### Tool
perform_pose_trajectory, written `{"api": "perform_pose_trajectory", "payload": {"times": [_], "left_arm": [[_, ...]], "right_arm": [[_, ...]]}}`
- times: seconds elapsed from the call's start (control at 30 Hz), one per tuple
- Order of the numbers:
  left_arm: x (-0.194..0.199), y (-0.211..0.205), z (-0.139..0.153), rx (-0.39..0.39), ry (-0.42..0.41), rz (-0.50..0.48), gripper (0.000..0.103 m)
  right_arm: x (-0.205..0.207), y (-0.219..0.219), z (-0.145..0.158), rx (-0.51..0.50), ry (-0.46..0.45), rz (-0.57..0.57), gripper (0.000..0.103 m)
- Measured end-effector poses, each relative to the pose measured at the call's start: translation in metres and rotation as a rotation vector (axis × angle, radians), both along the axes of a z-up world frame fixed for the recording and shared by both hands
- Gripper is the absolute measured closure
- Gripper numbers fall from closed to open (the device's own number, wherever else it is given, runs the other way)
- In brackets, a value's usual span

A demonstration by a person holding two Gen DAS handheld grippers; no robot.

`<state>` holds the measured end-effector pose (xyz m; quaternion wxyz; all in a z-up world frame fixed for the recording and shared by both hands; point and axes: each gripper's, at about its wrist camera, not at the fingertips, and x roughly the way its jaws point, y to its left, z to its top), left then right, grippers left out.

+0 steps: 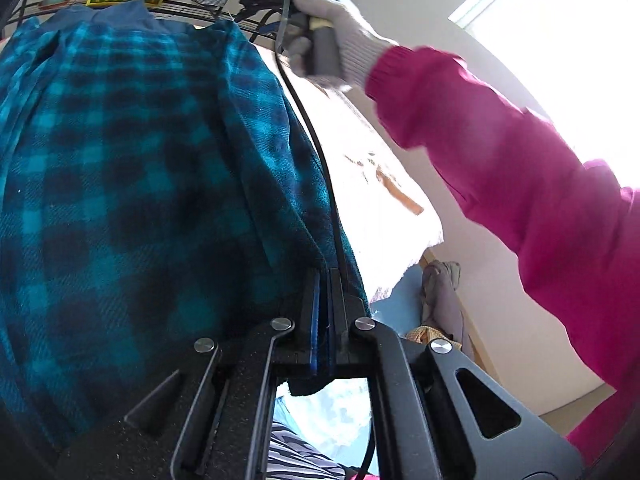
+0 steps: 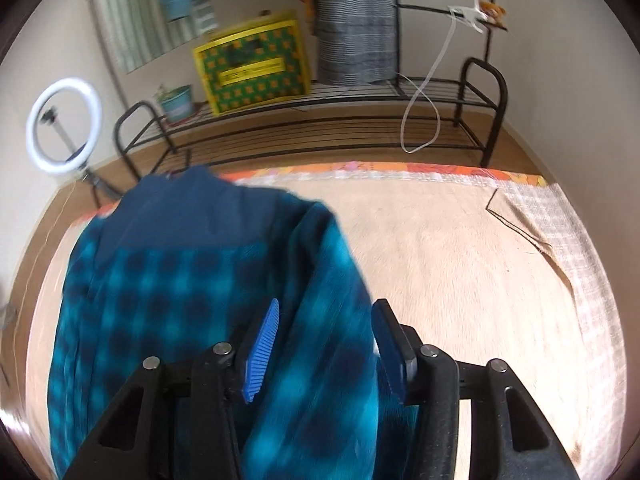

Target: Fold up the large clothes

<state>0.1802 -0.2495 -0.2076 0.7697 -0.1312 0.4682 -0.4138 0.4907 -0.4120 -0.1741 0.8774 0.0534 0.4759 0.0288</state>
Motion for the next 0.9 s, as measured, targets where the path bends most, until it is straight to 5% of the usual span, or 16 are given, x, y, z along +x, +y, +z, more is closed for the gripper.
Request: {"api": "perform_pose_trajectory", "payload": {"times": [0.17, 0.3, 0.73, 0.9], "left_arm": [[0.001, 0.001, -0.004, 0.003, 0.019, -0.005, 0.103], [0.0, 0.002, -0.001, 0.004, 0.013, -0.01, 0.103], [-0.015, 0.014, -0.001, -0.035, 0.03, 0.0, 0.103], [-0.017, 0.016, -0.002, -0.012, 0.03, 0.018, 0.103]], "right_arm": [[0.029, -0.005, -0.019, 0.028, 0.045, -0.024, 0.073], [0.035, -0.004, -0.024, 0.013, 0.04, -0.018, 0.099], [0.019, 0.063, 0.037, -0.077, -0.119, 0.163, 0.103], [0.037, 0.108, 0.013, -0.078, -0.087, 0.233, 0.103]]}}
